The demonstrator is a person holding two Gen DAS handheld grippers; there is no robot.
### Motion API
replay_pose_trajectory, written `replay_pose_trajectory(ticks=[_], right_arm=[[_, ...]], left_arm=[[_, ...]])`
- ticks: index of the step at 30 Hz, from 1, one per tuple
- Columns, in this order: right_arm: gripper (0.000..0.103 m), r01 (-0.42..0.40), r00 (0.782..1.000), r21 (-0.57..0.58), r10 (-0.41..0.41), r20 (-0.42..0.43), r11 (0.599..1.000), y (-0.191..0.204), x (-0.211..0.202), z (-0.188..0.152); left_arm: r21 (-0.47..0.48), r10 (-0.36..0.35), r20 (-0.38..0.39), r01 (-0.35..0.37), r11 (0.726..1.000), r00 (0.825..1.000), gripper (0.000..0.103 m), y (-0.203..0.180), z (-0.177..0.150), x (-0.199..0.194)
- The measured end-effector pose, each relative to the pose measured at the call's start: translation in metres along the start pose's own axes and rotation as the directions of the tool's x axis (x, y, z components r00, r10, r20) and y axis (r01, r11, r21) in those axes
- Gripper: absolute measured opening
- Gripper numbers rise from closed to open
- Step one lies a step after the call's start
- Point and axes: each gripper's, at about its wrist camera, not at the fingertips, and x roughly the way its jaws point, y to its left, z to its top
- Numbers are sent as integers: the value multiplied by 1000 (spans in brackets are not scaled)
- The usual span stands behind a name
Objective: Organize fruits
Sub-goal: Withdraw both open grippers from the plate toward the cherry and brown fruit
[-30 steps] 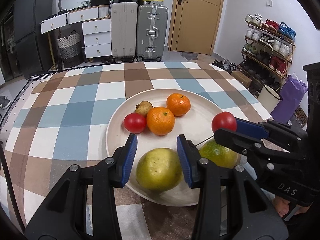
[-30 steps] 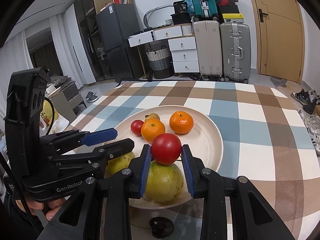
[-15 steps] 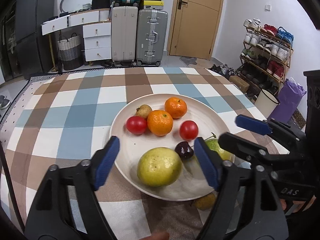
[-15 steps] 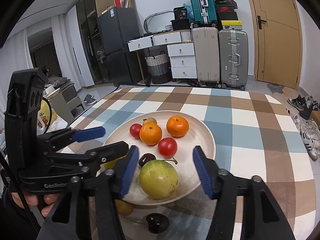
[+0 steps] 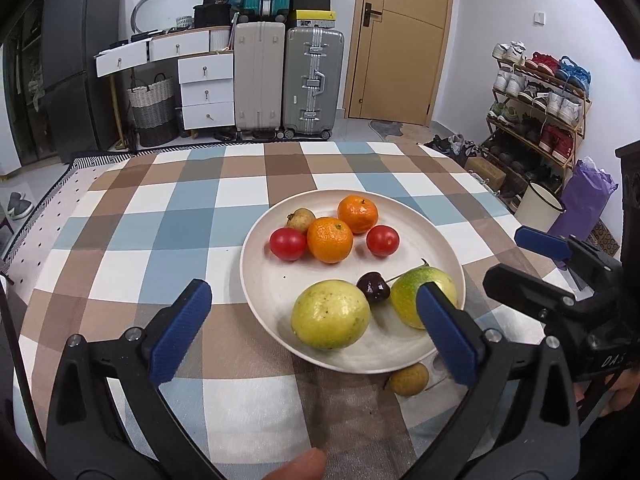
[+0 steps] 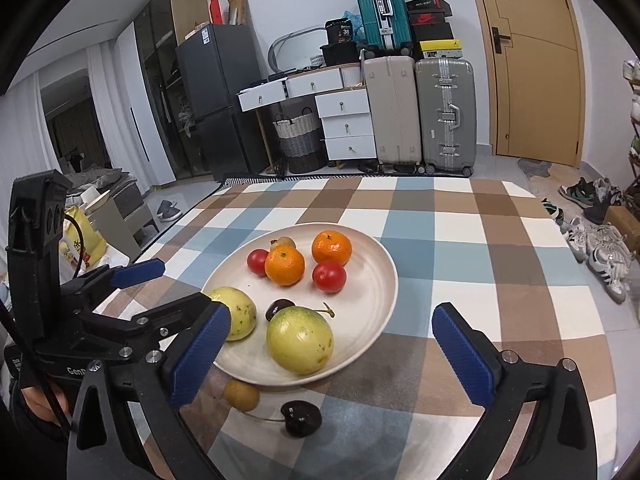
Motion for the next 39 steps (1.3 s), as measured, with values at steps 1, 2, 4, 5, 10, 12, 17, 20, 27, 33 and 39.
replay_pose_trajectory(ticks=[1,2,4,5,10,12,17,20,27,33,39], right_arm=[[102,2,1000,0,-2,-4,1000,0,-1,-1],[102,3,1000,0,-3,-8,1000,0,-3,-3],[102,11,1000,-5,-11,-9,1000,1,-6,-5],[102,16,1000,-8,-16,-7,1000,2,-8,-7],[103,15,1000,-10,-16,-10,1000,1,-17,-13],[102,17,1000,-12,-17,-6,1000,0,-19,-16],[102,29,999,8,-28,-23,1000,-7,-20,-22],[102,43,998,4,-42,-36,999,-9,-21,-26],[102,62,995,0,-62,-75,998,-12,-22,-36],[102,78,989,-5,-78,-124,997,-15,-19,-44],[102,88,977,-30,-92,-193,996,-13,-6,-53]], left_arm=[[-2,0,2,0,1000,1000,102,0,-1,-3],[-2,0,3,0,1000,1000,102,0,-3,-6],[-3,4,3,-4,1000,1000,102,0,-4,-8],[-4,7,4,-7,1000,1000,102,0,-5,-11],[-20,15,4,-15,1000,1000,102,3,-17,-22],[-22,19,4,-19,1000,1000,102,4,-21,-25],[-21,16,3,-16,1000,1000,102,2,-30,-27],[-19,4,-7,-4,1000,1000,102,-1,-35,-25],[-4,-14,-41,14,1000,999,102,-8,-47,-17],[12,-19,-70,19,1000,997,102,-14,-52,-12],[14,-26,-102,28,1000,994,102,-16,-54,-4]])
